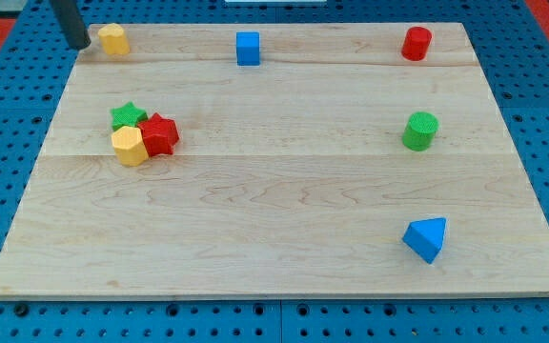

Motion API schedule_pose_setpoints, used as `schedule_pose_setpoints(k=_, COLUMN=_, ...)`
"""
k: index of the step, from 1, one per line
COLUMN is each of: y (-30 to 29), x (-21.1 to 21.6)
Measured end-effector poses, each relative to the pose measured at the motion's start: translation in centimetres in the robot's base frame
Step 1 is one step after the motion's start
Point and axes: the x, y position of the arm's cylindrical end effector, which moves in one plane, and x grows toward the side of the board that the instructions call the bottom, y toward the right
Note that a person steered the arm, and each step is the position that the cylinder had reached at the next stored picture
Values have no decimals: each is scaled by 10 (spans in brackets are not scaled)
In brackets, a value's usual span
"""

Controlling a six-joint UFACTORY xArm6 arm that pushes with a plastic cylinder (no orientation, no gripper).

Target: Place the yellow heart towards the stars

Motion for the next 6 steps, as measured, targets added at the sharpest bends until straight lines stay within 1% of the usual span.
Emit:
schedule_pose_setpoints(k=1, y=36, x=-15)
schedule_pose_setpoints(k=2, y=84, x=-3)
schedule_pose_setpoints(k=3, y=115, x=25)
schedule_pose_setpoints(k=4, y=120, x=63)
schedule_pose_setpoints(k=5, y=126, x=80)
schedule_pose_setpoints(k=6, y=133, x=63)
